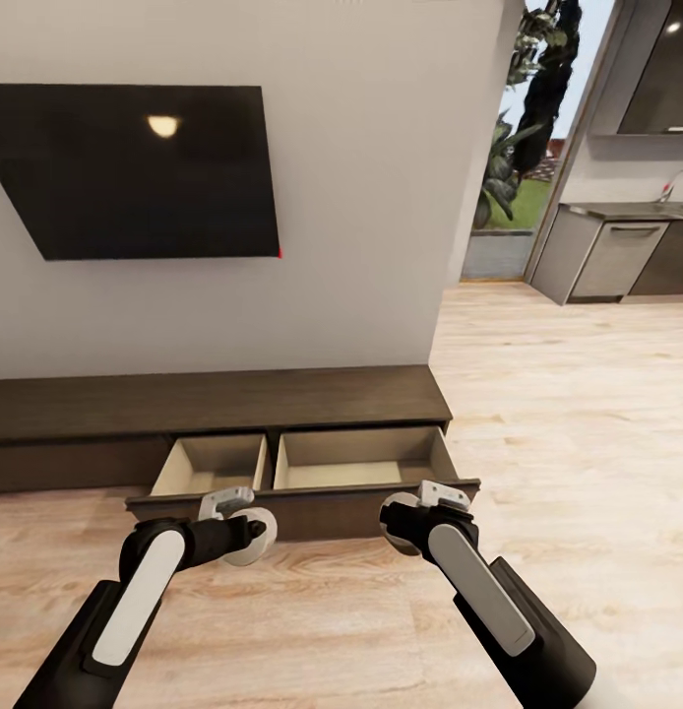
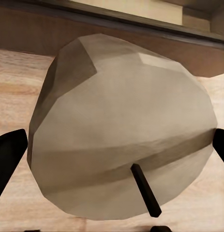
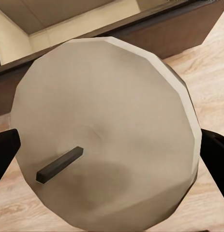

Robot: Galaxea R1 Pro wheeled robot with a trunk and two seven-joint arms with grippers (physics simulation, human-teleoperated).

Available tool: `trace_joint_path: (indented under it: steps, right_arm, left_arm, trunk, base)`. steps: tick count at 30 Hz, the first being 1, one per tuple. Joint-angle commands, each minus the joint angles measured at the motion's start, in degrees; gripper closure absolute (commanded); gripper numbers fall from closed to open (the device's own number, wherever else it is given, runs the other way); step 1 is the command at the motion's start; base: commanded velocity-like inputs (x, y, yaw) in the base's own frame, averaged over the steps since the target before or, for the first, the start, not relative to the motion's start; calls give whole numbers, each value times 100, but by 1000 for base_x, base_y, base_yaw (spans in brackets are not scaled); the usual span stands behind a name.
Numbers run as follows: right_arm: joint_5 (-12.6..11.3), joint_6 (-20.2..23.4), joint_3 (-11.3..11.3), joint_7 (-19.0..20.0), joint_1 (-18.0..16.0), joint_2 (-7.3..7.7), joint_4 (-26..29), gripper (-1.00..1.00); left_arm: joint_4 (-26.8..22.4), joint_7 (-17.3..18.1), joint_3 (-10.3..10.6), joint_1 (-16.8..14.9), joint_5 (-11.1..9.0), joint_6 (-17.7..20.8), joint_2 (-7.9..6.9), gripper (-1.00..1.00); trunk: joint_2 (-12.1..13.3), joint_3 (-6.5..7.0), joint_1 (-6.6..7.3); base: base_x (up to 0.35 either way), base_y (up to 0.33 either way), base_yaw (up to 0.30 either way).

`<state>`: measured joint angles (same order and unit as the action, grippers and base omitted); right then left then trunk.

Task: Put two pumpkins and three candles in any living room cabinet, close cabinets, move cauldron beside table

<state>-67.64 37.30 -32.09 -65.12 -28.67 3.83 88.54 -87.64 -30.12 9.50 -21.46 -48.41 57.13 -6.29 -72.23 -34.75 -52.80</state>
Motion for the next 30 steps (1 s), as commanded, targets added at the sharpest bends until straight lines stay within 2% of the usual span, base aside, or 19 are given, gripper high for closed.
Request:
trace_joint_path:
  steps: [1, 11, 16, 30]
  right_arm:
    - [-33, 42, -10, -47, -7, 4, 6, 100]
    - [-39, 20, -16, 20, -8, -7, -49, 100]
    - [-31, 13, -12, 25, -8, -101, -80, 100]
    - [-23, 6, -8, 21, -7, -110, -91, 100]
  left_arm:
    - [-6, -65, 9, -6, -48, 9, -5, 100]
    - [-33, -64, -10, 1, -56, 9, -25, 100]
    - [-39, -64, -11, 2, -57, 9, -16, 100]
    - [-42, -64, -16, 4, -62, 9, -13, 100]
  trunk:
    - [38, 13, 22]
    - [78, 31, 44]
    - [78, 31, 44]
    - [78, 31, 44]
  base:
    - [0, 0, 0]
    - [31, 0, 0]
    - [284, 0, 0]
    - [314, -58, 0]
